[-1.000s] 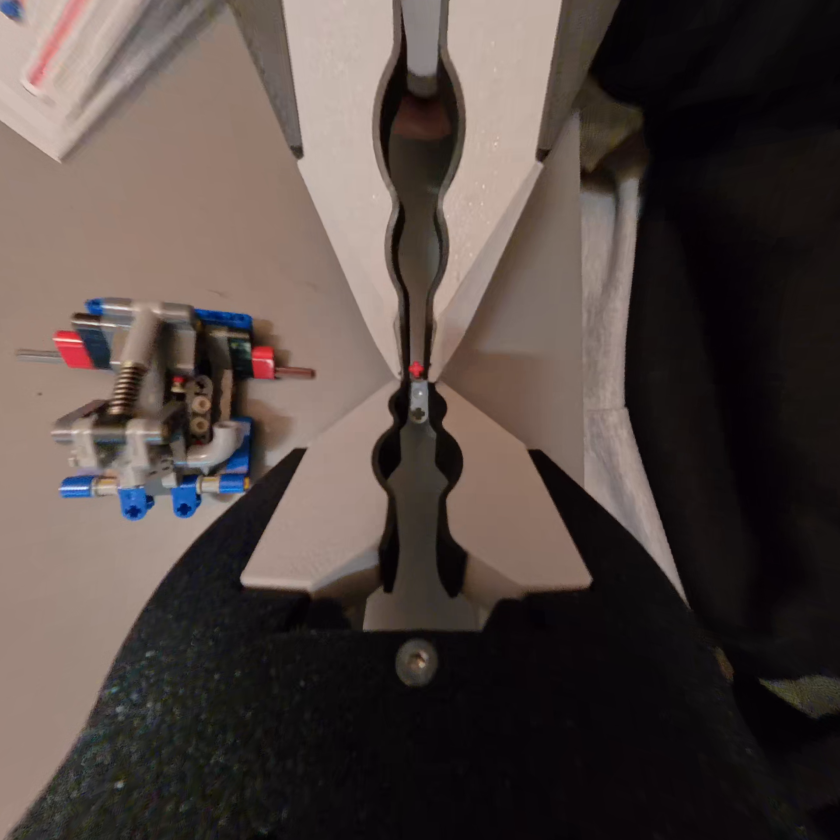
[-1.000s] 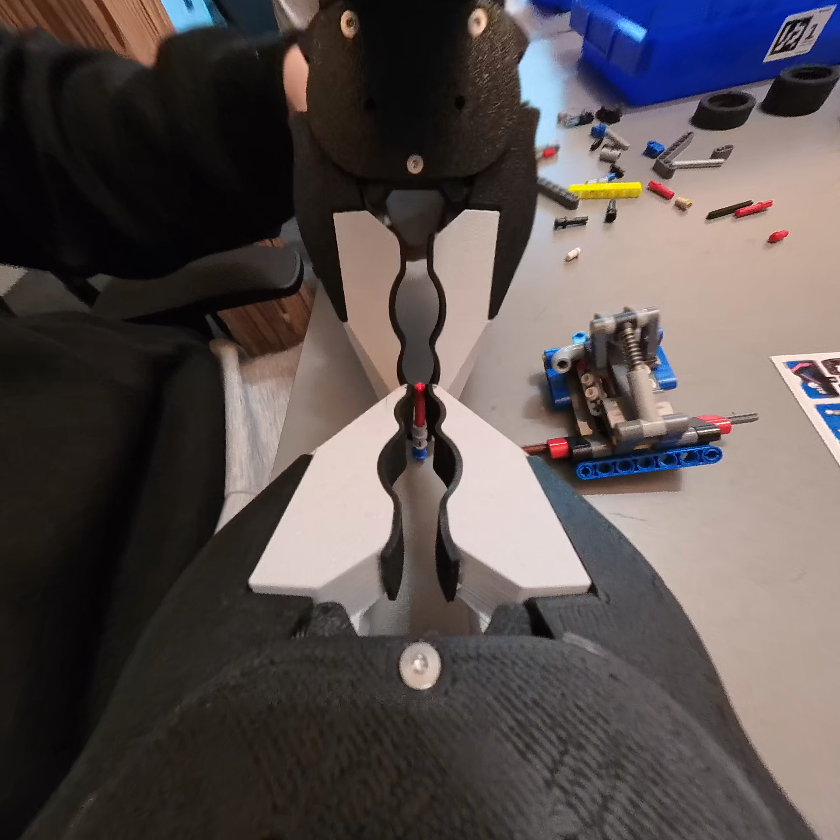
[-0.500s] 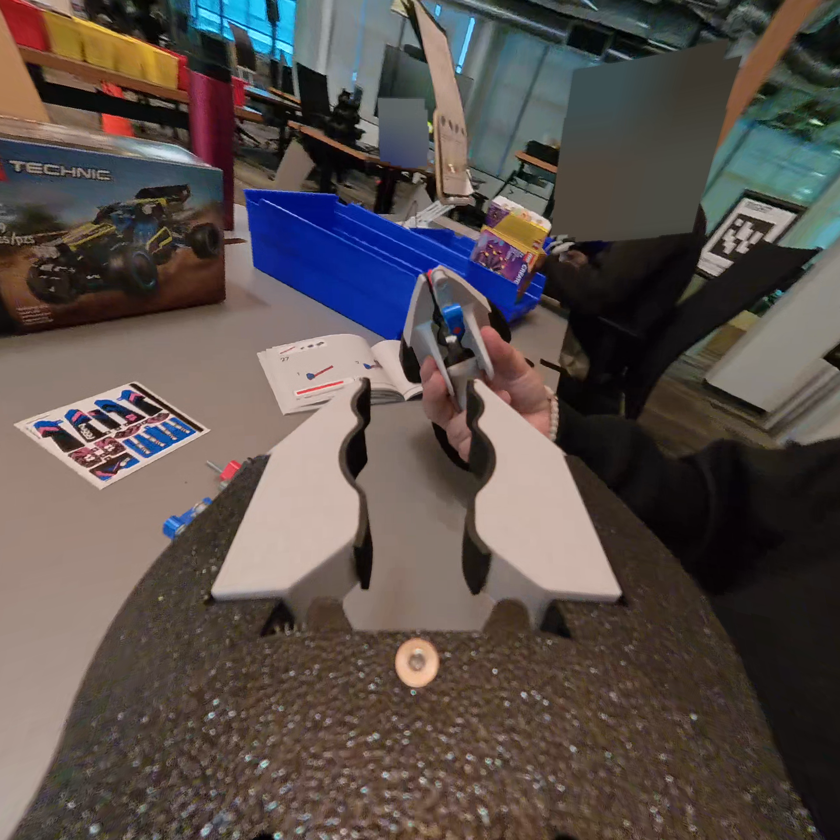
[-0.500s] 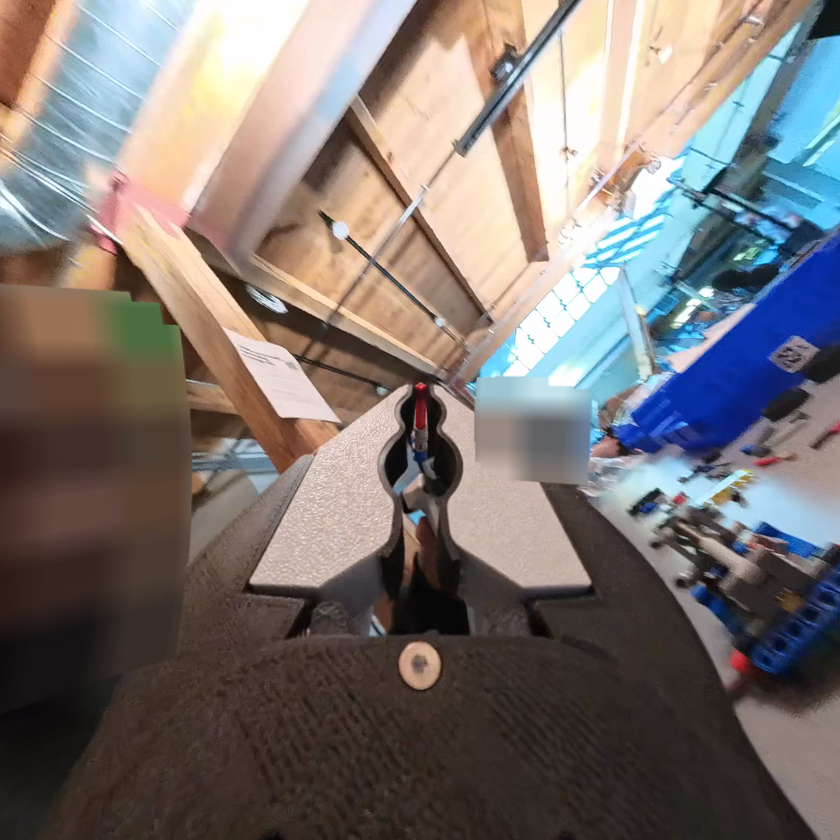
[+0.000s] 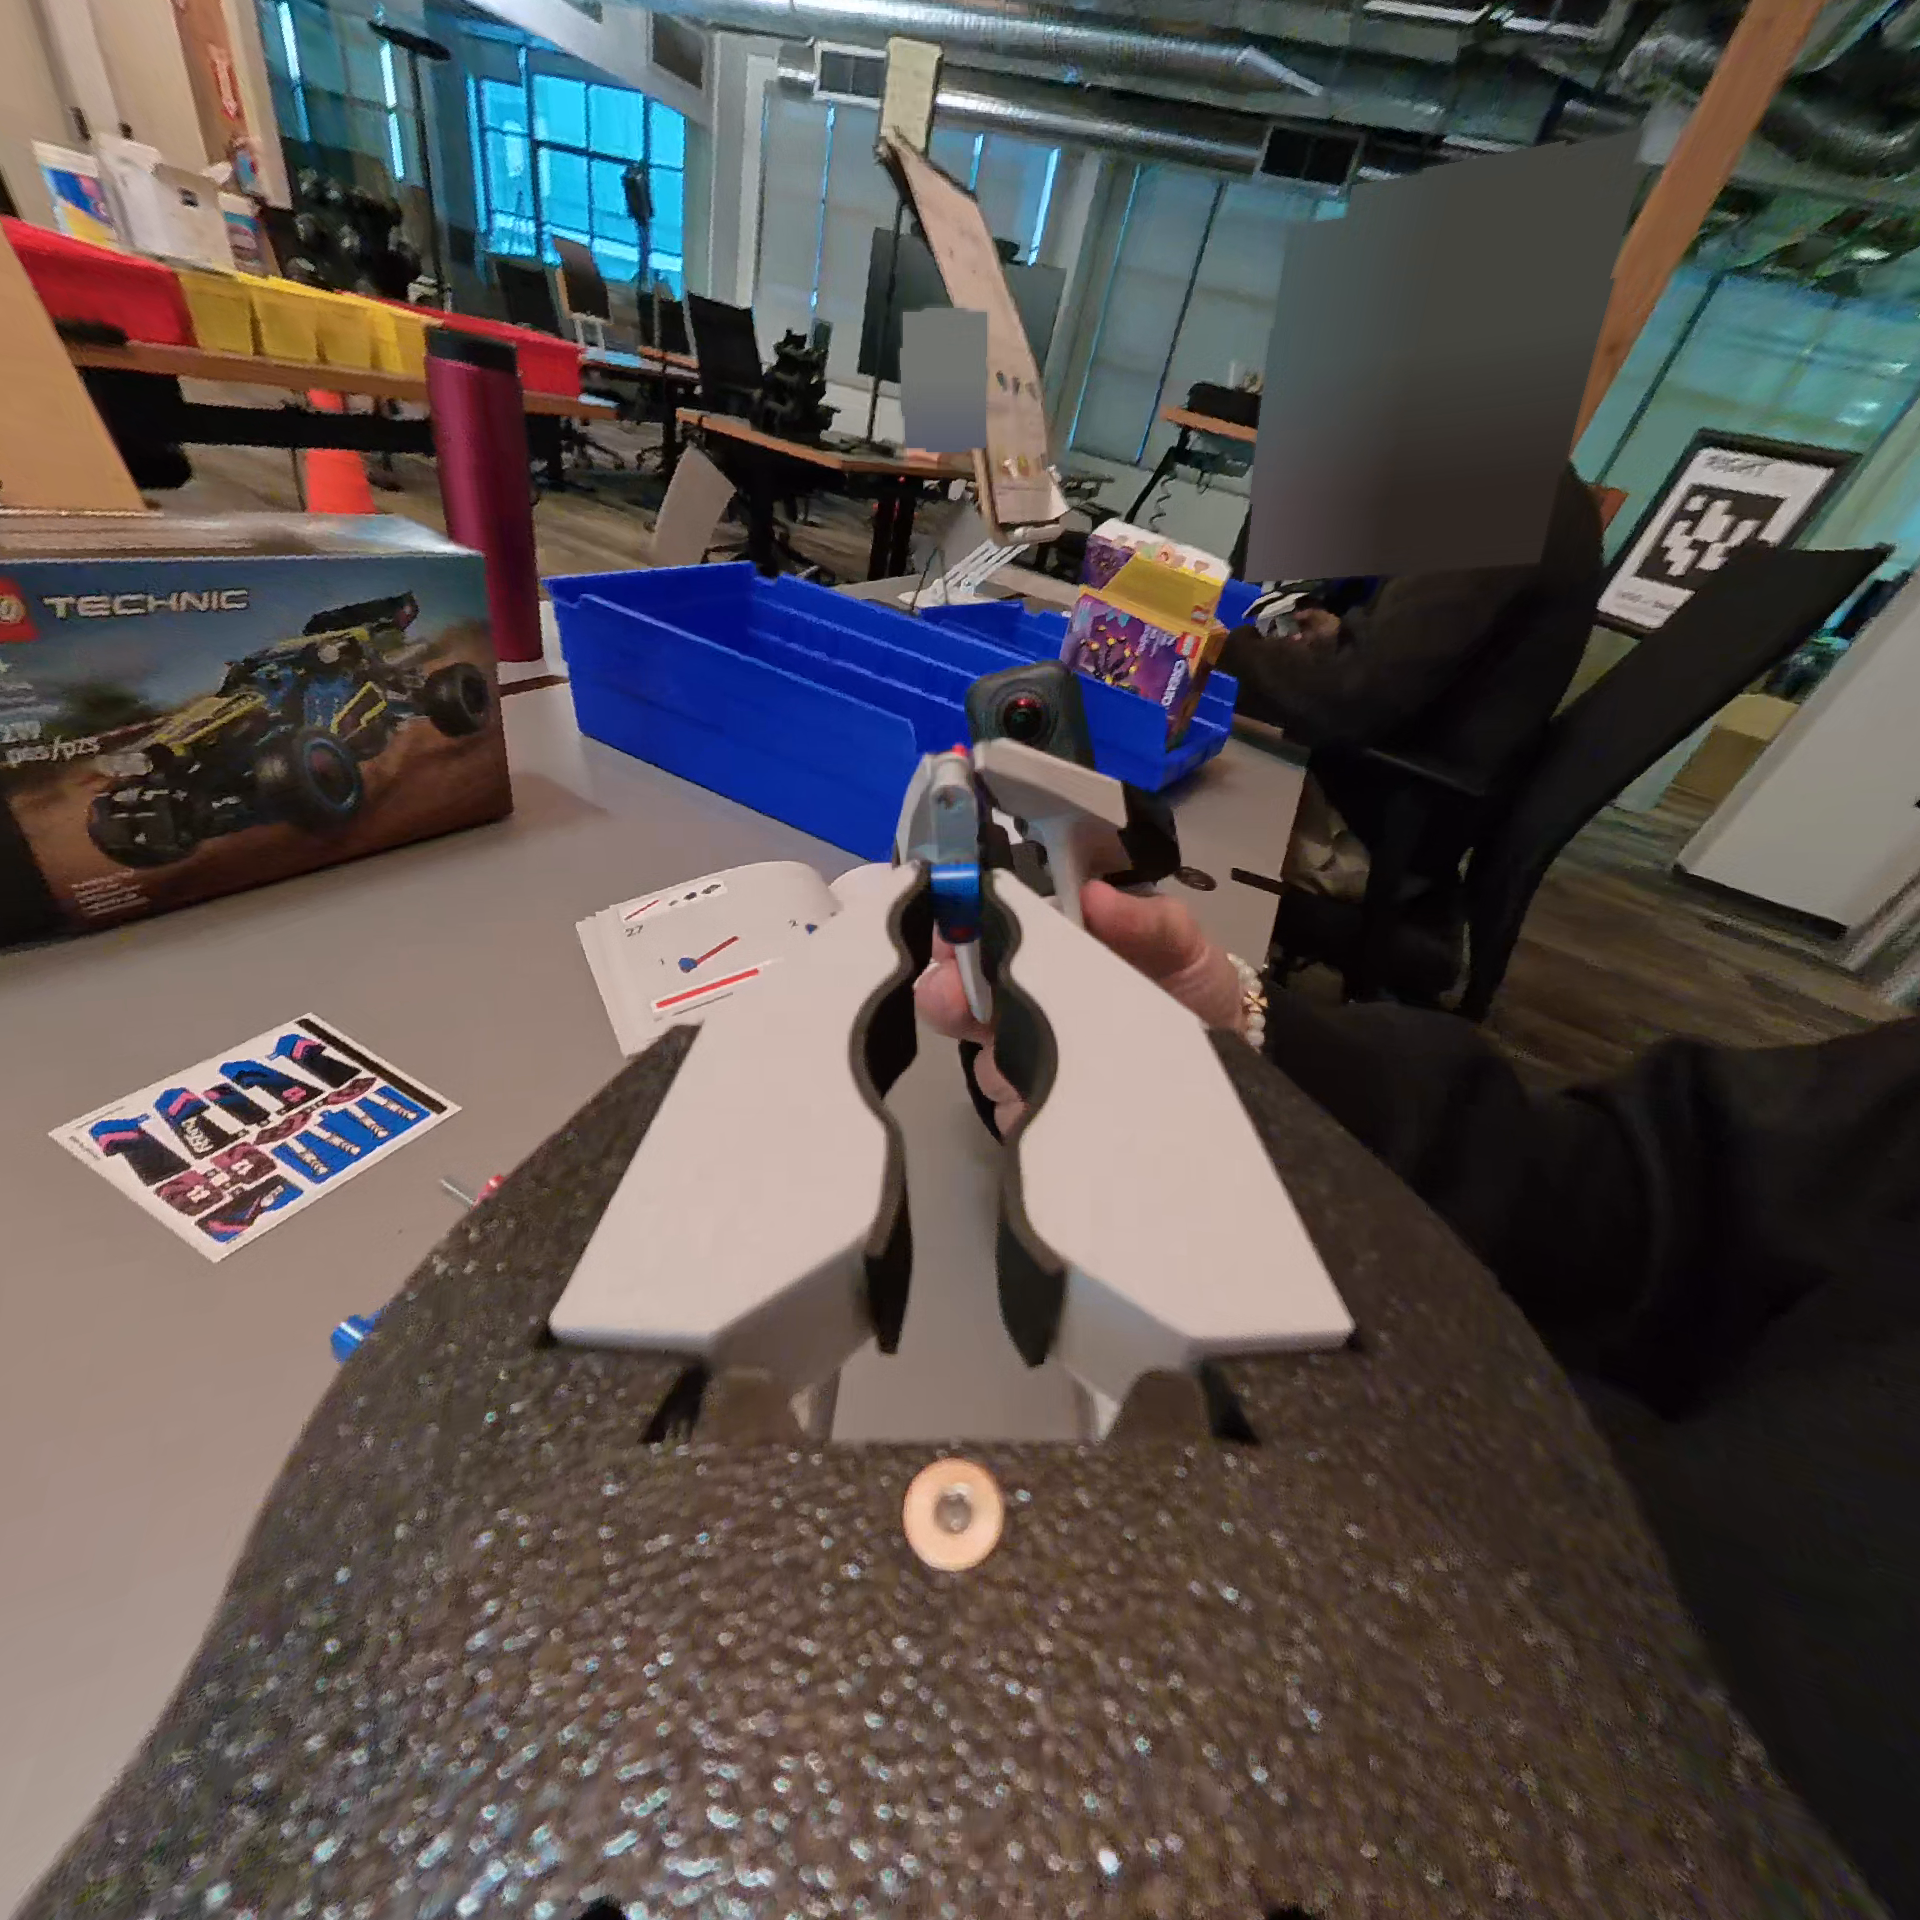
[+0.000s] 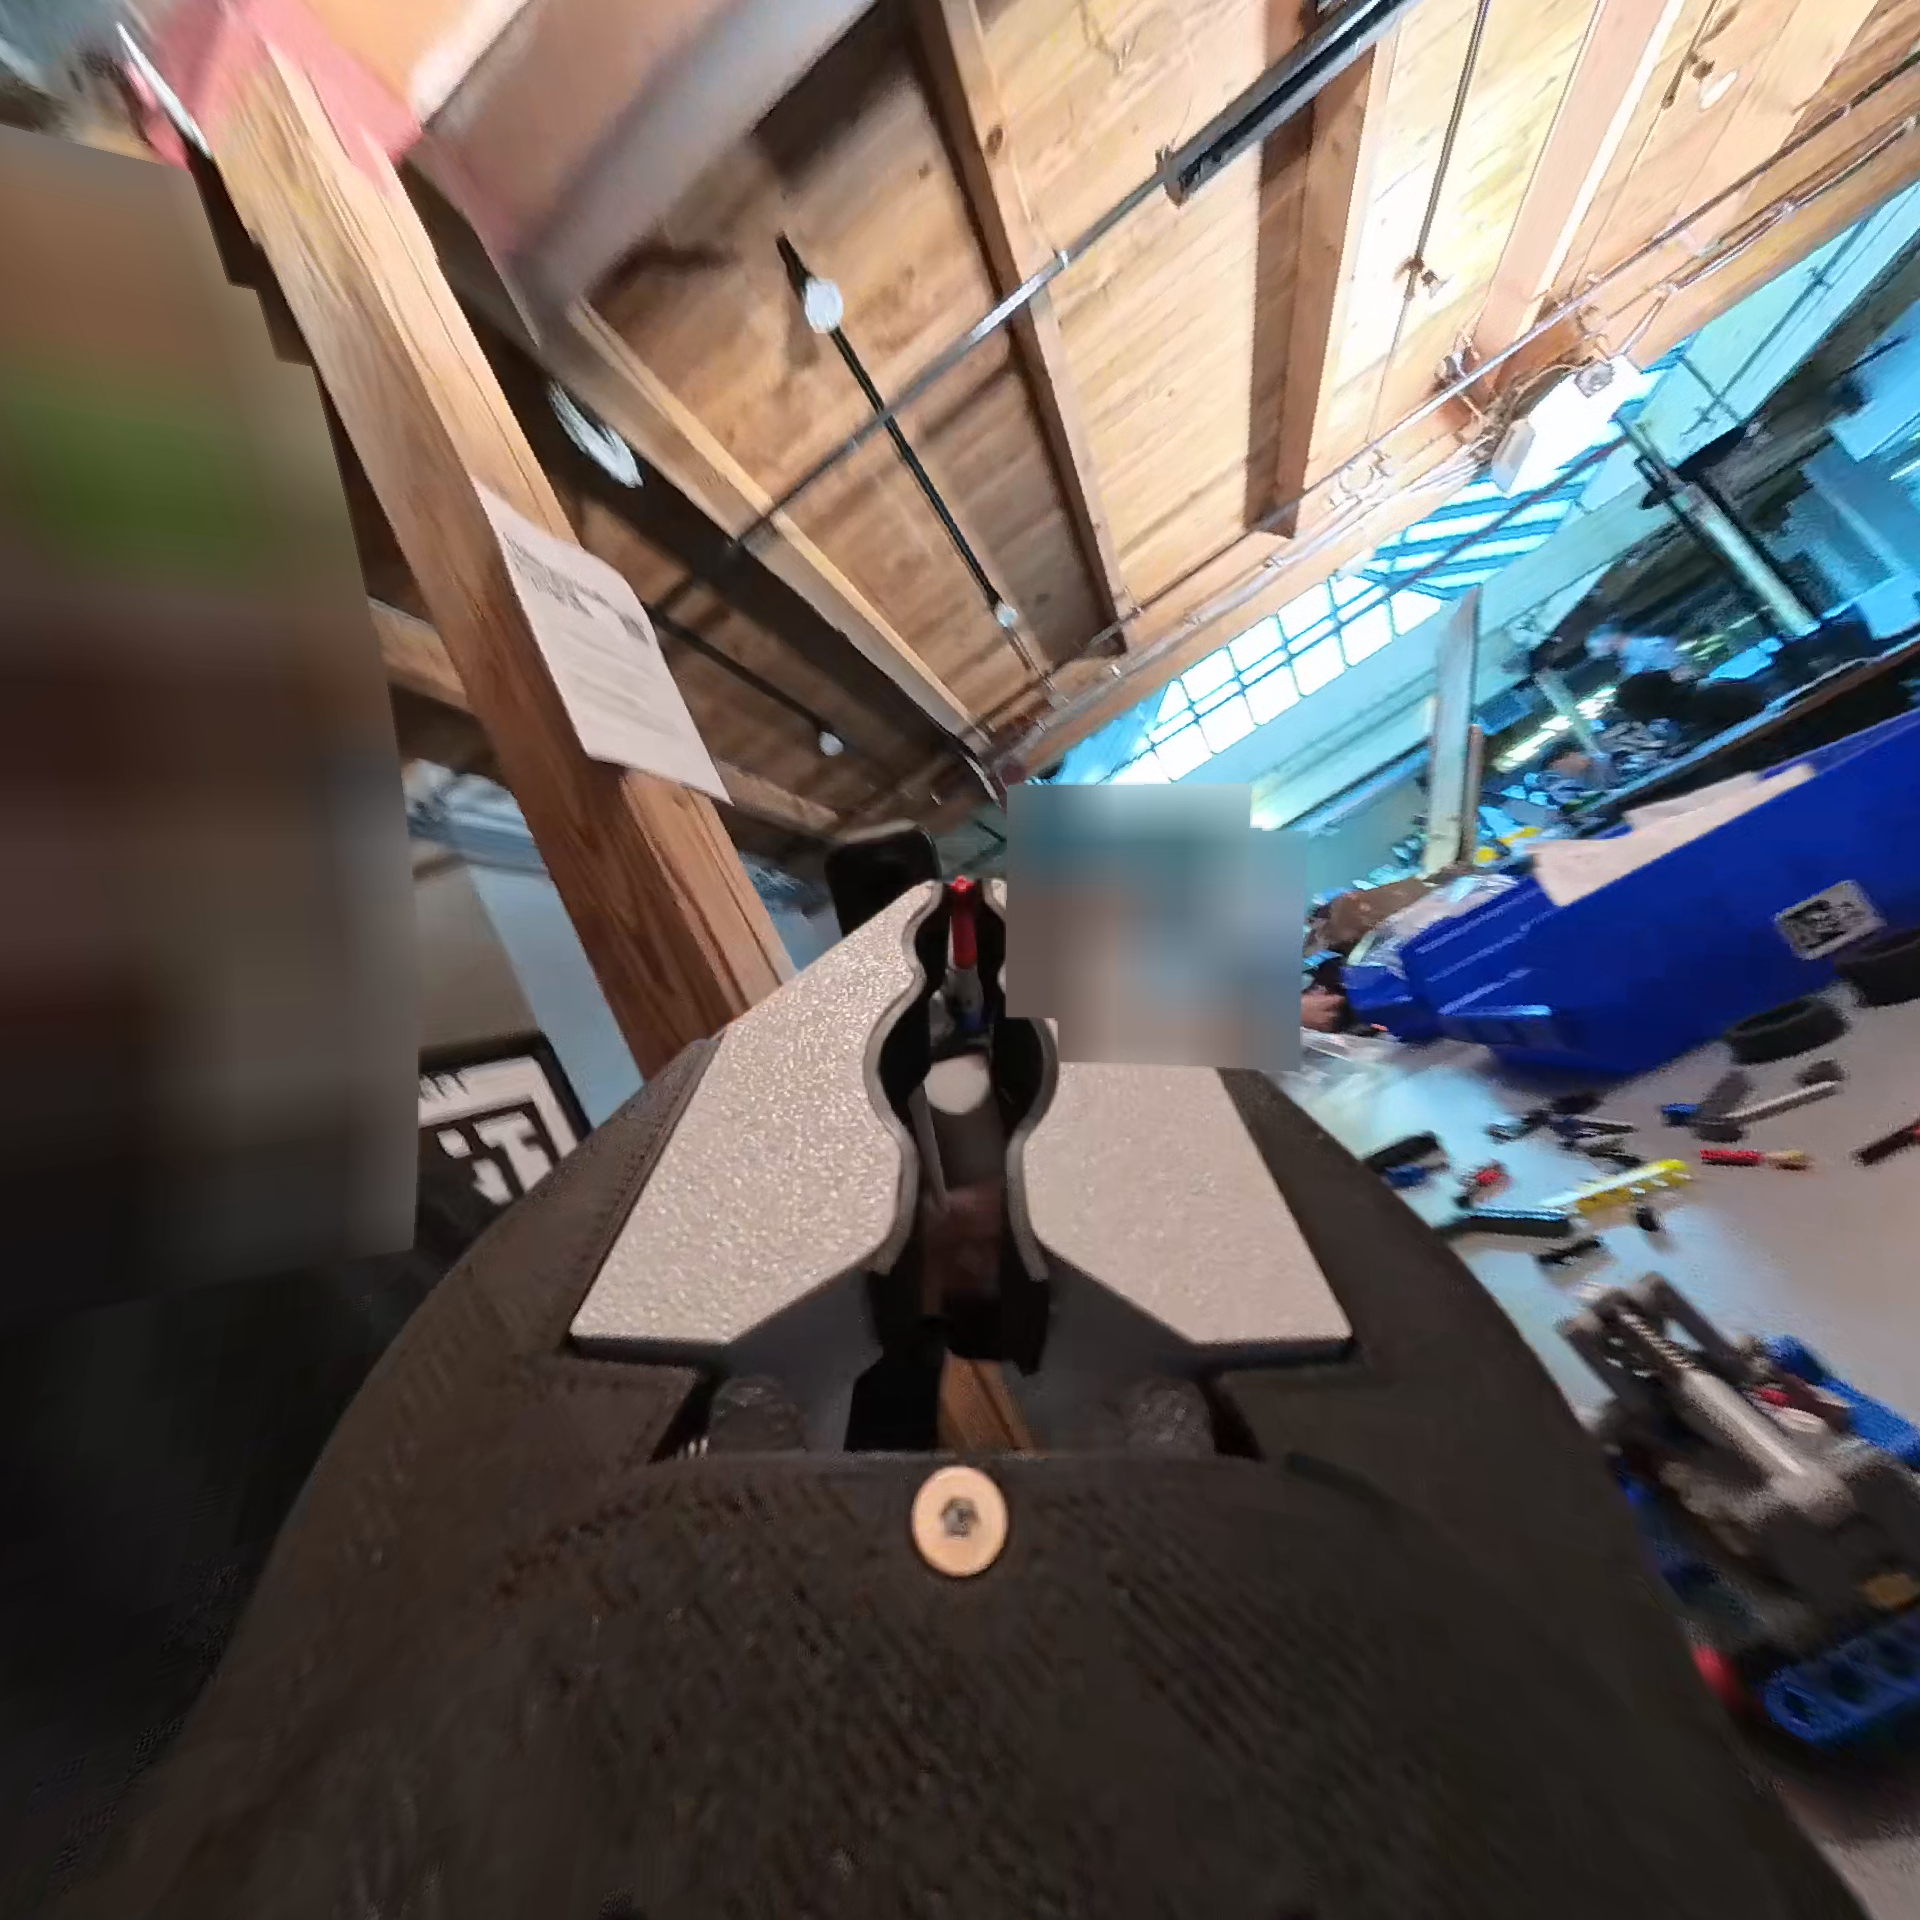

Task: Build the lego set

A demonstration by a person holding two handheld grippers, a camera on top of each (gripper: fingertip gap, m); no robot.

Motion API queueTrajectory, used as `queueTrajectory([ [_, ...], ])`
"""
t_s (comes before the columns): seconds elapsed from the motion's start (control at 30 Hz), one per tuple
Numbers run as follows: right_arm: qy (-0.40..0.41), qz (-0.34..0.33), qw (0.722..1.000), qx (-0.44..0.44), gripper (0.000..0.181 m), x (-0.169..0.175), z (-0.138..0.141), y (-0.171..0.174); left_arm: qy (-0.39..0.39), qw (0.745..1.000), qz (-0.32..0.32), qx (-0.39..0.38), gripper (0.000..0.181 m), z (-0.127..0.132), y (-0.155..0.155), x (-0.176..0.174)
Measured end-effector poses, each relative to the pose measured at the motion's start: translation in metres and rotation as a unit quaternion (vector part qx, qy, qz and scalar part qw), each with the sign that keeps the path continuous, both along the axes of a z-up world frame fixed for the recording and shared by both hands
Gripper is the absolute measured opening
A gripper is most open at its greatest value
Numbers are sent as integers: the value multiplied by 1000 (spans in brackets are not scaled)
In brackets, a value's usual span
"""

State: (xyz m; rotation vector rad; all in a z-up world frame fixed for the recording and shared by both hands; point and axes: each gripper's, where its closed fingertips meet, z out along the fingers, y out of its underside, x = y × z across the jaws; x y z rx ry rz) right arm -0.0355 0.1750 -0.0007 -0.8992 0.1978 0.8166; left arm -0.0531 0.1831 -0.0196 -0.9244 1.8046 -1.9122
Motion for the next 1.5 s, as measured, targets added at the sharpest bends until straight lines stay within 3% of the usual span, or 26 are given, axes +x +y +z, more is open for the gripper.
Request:
queueTrajectory([
  [0.03, -26, -8, 999, -17, 2, -3, -3, 2, -2, 1000, -7, 1, 4, -1, 4, -1],
  [0.17, -139, -23, 984, -109, 3, -14, -23, 10, -3, 997, -52, 51, 4, -17, 13, -10],
  [0.27, -230, -34, 957, -176, 3, -23, -38, 18, -10, 993, -85, 83, 5, -25, 22, -16],
  [0.43, -312, -49, 916, -249, 3, -23, -61, 37, -7, 988, -105, 115, 4, -41, 44, -10],
  [0.5, -349, -66, 886, -298, 0, -11, -81, 43, -15, 983, -97, 154, 4, -55, 61, -4],
  [0.63, -412, -107, 815, -393, 18, 23, -117, 49, -17, 974, -96, 206, 4, -75, 97, 2],
  [0.8, -462, -80, 767, -439, 25, 43, -144, 65, 14, 976, -96, 197, 4, -94, 124, 16],
  [1.0, -491, 4, 731, -475, 45, 47, -169, 82, 46, 973, -126, 187, 4, -114, 124, 28],
  [1.17, -499, 63, 725, -471, 31, 41, -174, 88, 47, 971, -142, 187, 4, -122, 118, 39],
  [1.33, -486, 52, 736, -468, 37, 44, -166, 94, 30, 968, -145, 200, 4, -120, 119, 45],
  [1.5, -459, 23, 748, -479, 39, 43, -159, 95, 36, 976, -145, 161, 4, -117, 118, 49],
])
